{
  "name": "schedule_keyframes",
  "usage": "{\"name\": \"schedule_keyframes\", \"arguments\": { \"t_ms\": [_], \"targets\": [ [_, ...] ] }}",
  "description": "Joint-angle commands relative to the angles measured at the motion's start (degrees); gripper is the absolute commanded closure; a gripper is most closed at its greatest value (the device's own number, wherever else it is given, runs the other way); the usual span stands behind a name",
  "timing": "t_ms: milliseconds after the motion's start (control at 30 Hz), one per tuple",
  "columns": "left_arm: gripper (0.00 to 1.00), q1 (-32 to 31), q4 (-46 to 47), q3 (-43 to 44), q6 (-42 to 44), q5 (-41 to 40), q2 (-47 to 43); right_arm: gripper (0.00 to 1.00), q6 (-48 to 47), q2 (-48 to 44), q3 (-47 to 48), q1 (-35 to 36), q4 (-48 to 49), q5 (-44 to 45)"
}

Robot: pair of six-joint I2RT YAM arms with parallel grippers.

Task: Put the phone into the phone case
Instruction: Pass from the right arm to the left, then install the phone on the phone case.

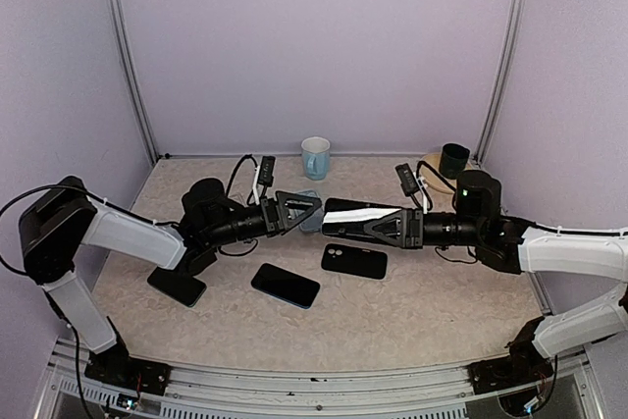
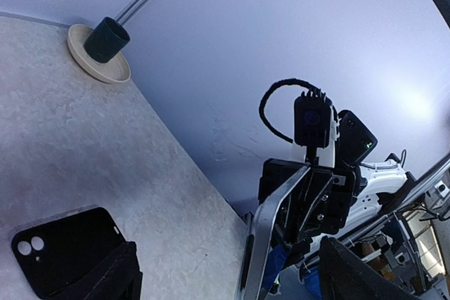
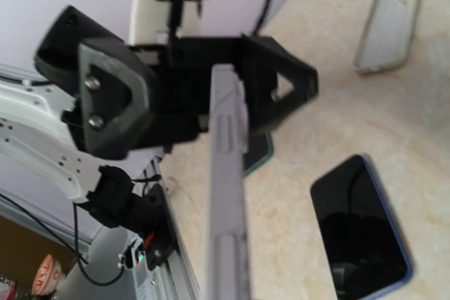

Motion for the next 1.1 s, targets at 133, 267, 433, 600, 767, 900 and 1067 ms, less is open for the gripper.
{"name": "schedule_keyframes", "arguments": {
  "t_ms": [133,267,433,600,767,900,1067],
  "targets": [
    [0.01,0.29,-16.83,0.77,12.6,-12.31,-5.5,1.0,-2.18,-0.56,2.15,-1.07,-4.39,2.56],
    [0.01,-1.2,-27.99,3.66,19.67,-22.68,-8.57,1.0,-4.51,-1.04,3.48,-1.31,-8.24,4.89],
    [0.01,-3.17,-37.35,7.92,25.66,-36.63,-11.0,1.0,-6.86,-1.33,4.2,-1.61,-11.2,7.41],
    [0.01,-3.58,-38.85,7.89,28.23,-47.17,-13.97,1.0,-7.47,-0.77,3.81,-1.85,-11.69,7.86],
    [0.01,-3.64,-36.36,5.58,29.13,-54.47,-17.8,1.0,-7.97,-1.1,3.1,-1.93,-11.46,8.02],
    [0.01,-3.36,-36.18,3.96,25.61,-62.49,-19.73,1.0,-8.35,-1.76,2.38,-2.04,-11.22,8.21],
    [0.01,-0.57,-35.65,3.42,21.86,-57.27,-18.86,1.0,-8.25,-1.38,2.19,-2.03,-11.89,9.43]
  ]
}}
